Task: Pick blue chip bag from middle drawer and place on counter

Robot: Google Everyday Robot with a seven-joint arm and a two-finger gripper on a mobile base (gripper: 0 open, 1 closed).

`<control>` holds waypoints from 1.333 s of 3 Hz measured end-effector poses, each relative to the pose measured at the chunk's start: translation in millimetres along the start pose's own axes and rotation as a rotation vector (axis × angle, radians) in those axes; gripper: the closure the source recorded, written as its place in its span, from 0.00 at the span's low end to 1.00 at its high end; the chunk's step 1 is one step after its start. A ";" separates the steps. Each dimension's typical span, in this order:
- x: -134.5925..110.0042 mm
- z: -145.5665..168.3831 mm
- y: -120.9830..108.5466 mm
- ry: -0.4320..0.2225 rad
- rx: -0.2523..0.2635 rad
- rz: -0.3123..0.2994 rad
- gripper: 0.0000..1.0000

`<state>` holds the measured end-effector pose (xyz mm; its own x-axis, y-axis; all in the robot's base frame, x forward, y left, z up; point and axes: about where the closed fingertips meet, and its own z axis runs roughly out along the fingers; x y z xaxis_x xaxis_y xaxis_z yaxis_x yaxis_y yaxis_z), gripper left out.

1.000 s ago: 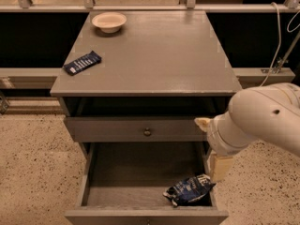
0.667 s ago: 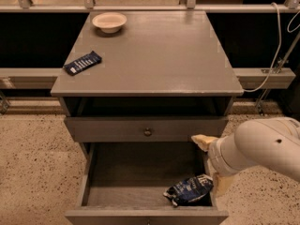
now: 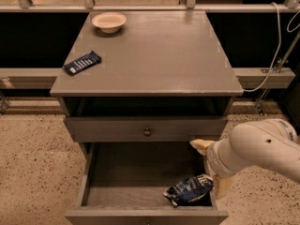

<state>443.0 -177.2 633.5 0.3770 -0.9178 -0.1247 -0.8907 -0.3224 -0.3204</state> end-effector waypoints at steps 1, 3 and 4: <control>2.9 14.9 4.2 -0.034 0.050 -0.008 0.00; 23.1 97.7 30.9 -0.099 0.103 -0.110 0.01; 29.9 134.1 43.1 -0.078 0.044 -0.123 0.19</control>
Offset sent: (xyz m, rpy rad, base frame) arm 0.0088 -0.0132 -0.1123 0.2236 -0.1289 0.1487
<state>449.8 -187.5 490.1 0.5025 -0.8507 -0.1542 -0.8255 -0.4190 -0.3781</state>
